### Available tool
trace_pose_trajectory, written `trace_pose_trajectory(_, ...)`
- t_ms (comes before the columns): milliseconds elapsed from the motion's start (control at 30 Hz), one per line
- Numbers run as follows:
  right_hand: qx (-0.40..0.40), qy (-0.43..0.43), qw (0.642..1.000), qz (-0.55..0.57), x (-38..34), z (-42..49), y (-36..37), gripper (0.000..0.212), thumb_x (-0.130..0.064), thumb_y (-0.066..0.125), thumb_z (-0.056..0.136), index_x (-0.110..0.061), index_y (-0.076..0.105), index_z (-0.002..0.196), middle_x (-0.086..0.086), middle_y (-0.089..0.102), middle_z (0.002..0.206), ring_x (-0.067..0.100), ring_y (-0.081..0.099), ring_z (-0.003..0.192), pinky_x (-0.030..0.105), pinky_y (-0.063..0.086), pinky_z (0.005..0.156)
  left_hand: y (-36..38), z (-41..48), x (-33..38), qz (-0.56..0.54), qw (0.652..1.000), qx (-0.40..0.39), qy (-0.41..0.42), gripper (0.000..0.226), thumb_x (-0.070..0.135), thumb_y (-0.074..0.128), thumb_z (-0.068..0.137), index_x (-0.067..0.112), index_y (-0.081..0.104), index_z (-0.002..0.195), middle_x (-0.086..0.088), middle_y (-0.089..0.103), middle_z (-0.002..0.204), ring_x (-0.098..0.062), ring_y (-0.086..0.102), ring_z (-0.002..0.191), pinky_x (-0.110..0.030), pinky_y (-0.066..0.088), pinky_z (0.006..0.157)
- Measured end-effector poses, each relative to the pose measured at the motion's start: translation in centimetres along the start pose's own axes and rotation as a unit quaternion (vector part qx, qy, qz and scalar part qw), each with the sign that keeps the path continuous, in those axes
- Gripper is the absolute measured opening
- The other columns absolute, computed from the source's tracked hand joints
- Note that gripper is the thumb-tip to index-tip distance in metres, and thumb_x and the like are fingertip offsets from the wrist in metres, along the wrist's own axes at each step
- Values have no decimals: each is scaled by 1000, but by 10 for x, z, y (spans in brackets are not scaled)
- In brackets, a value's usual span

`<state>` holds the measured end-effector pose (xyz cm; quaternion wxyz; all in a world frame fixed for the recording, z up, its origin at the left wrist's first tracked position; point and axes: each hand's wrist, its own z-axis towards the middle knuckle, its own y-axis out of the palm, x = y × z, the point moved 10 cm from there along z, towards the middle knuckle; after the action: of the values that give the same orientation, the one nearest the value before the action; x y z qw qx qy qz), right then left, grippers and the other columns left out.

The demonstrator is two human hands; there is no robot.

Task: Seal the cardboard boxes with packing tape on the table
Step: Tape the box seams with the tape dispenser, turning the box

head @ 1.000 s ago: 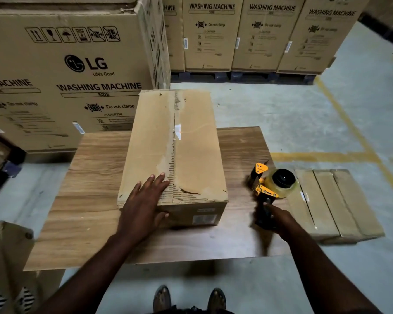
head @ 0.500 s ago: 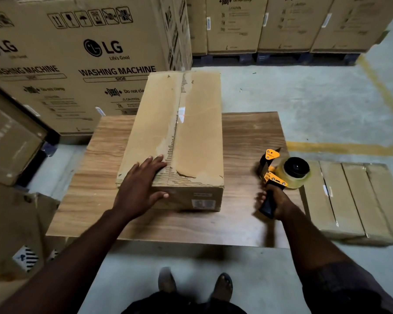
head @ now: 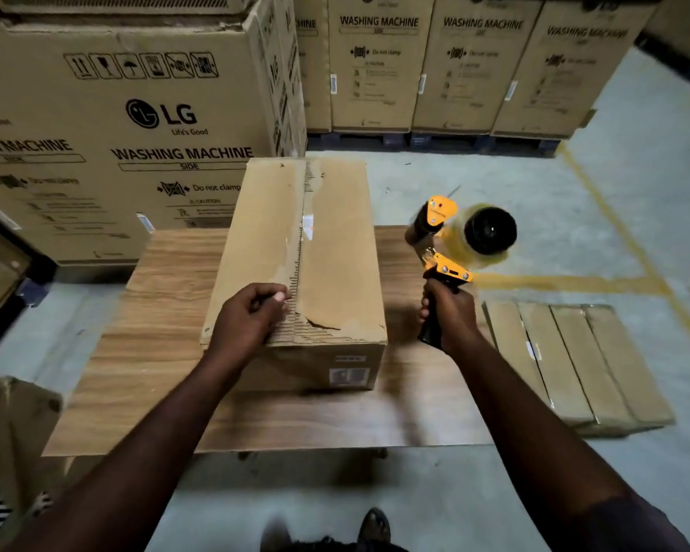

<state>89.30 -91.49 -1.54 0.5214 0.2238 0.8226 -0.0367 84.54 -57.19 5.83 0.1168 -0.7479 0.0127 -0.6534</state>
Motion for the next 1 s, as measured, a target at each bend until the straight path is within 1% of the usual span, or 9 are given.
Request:
trace_pose_trajectory(100,-13,-184,977,-111,-52,-38,32,26,0,63,89,-11,56,66,9,54,52,23,49,43,28,40,44,31,-9,12,-203,970,-71,-113,21,23,51,103,12,66,112,-9,75,109,-21,67,98,-35,53,89)
trace_pose_trajectory(200,-73,-236,955,-165,-66,-68,69,27,3,70,76,-20,66,62,-2,59,48,13,52,42,26,39,47,54,-22,23,-292,925,-155,-188,33,36,48,102,11,67,113,-11,73,110,-19,71,92,-31,57,85)
trace_pose_trajectory(300,-143,-304,918,-212,-67,-100,98,22,-17,69,60,-37,72,68,-11,66,58,0,59,54,22,43,52,56,-33,32,-410,867,-174,-225,42,47,57,90,11,78,87,-9,73,91,-19,71,81,-31,59,77)
trace_pose_trajectory(400,-193,-381,870,-247,-68,-134,124,13,-31,72,63,-38,65,73,-17,63,64,-11,64,67,12,48,59,42,-43,32,-485,832,-172,-207,33,31,97,50,10,79,69,-6,73,75,-16,71,67,-28,58,68)
trace_pose_trajectory(500,-210,-412,842,-280,-56,-142,137,46,-1,82,70,-40,65,88,-19,67,84,-15,64,82,11,51,70,26,-54,4,-521,808,-156,-227,59,4,100,10,2,77,65,-12,74,75,-19,73,64,-26,58,61)
trace_pose_trajectory(567,-214,-426,827,-298,-48,-142,144,38,0,81,71,-34,70,83,-11,71,80,-8,68,81,24,56,67,13,-60,-15,-537,796,-129,-247,64,-1,98,5,-3,76,65,-17,74,76,-22,74,63,-26,59,60)
trace_pose_trajectory(700,-219,-430,815,-322,-35,-137,154,17,-8,82,72,-13,72,84,9,73,75,22,72,76,47,56,62,-12,-67,-34,-562,778,-127,-251,57,12,101,37,-3,76,86,-16,75,88,-25,75,75,-32,62,67)
trace_pose_trajectory(800,-219,-411,811,-355,-22,-133,160,13,-15,82,73,-9,76,82,7,73,73,24,74,75,50,55,60,-28,-71,-42,-524,800,-108,-271,42,40,60,93,2,78,90,-12,76,89,-19,75,76,-27,60,69)
trace_pose_trajectory(1000,-212,-384,791,-427,-10,-138,173,24,-42,77,67,-18,73,68,-9,68,60,9,71,63,35,53,54,-56,-63,-65,-391,883,-10,-258,20,13,50,100,6,67,93,-6,74,75,-11,72,64,-22,58,53)
